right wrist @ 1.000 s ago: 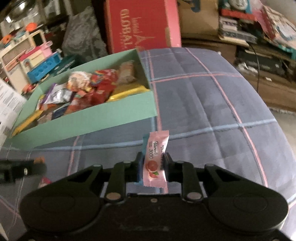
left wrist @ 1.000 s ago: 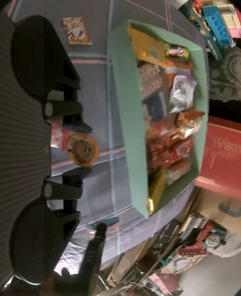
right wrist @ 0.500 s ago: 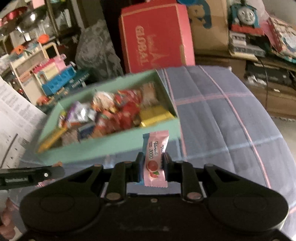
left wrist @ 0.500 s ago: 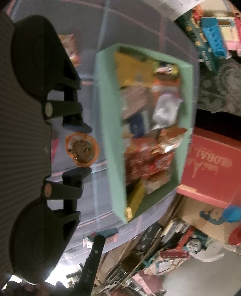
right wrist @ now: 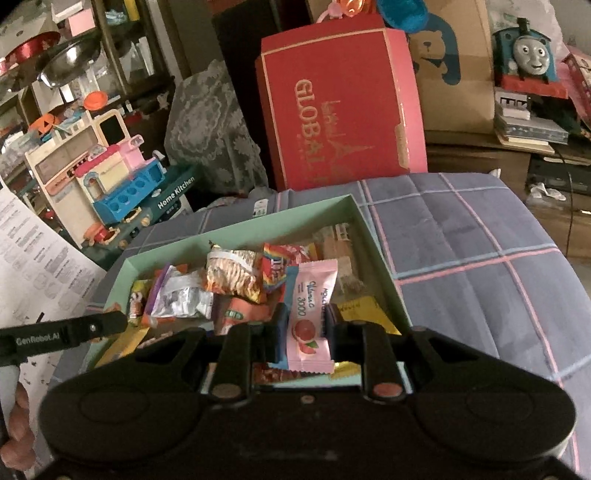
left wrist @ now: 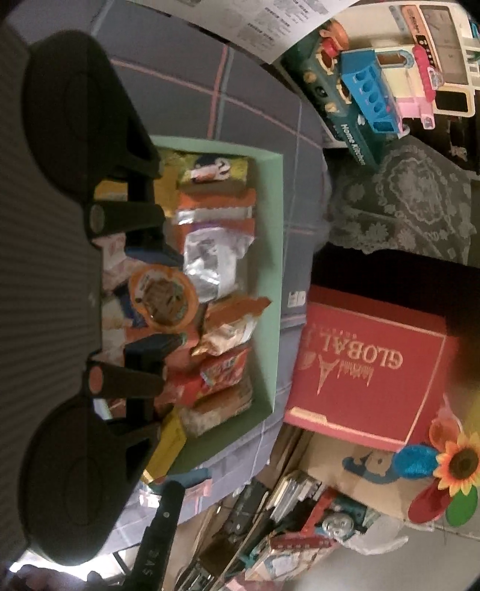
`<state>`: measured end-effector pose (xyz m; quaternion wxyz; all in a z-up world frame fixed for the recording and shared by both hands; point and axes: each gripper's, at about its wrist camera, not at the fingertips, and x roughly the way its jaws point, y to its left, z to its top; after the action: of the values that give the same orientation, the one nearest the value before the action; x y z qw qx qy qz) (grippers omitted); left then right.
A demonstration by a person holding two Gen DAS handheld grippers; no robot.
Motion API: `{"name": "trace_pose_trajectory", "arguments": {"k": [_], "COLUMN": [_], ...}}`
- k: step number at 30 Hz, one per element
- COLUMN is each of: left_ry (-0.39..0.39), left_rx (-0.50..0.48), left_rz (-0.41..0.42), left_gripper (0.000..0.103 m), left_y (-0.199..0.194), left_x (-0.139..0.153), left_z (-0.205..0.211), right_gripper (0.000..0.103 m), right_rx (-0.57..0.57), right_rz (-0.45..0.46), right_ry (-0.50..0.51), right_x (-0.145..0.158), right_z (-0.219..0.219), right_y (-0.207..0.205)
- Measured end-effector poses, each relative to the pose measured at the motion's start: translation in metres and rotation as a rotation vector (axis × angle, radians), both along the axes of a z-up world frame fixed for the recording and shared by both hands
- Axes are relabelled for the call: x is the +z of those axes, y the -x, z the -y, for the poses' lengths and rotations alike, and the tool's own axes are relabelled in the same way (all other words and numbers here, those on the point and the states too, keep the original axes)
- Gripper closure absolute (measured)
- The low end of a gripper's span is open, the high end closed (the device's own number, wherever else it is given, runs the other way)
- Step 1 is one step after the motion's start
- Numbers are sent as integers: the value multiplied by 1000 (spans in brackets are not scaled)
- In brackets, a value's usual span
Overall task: Organize snacks
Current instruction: 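Carry both candies into the green tray and open both tools, then move both tools back from the tray to the final two packets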
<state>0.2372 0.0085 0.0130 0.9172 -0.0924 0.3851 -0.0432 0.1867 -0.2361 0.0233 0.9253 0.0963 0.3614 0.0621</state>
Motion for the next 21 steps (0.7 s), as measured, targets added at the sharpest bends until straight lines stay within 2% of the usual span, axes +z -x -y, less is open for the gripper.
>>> {"name": "trace_pose_trajectory", "arguments": {"k": [2,3,4,5,6,12,21], "left_ry": [-19,-30,-38,-43,-46,-23,-12], "left_rx": [17,29,44,68,84,98,92], "left_rz": [-7,-9,-15,-10,-2,-54,-75], "left_gripper": [62,43,30,10,2,1,0], "left_y": [-10,-12,-14,-14,-13,-8,16], "left_x": [-4,-7,-9,-11,-12,-28,-28], "left_z": [-1,-3,-4,-6,-8,-16,-13], "right_gripper": [75,61,38,26,14,1,0], "right_rx": [3,4,2,-2,-11,6,26], "right_rz": [-7,-12,-11,-4,13,22,7], "right_ry": [9,8,3,-1,2,45,37], "right_x": [-5,-7,-9,-10,-11,-16,-13], "right_z": [-5,-7,-8,-9,-11,-21,-28], "right_y": [-9,-11,-11,-11,-9,-4,15]}}
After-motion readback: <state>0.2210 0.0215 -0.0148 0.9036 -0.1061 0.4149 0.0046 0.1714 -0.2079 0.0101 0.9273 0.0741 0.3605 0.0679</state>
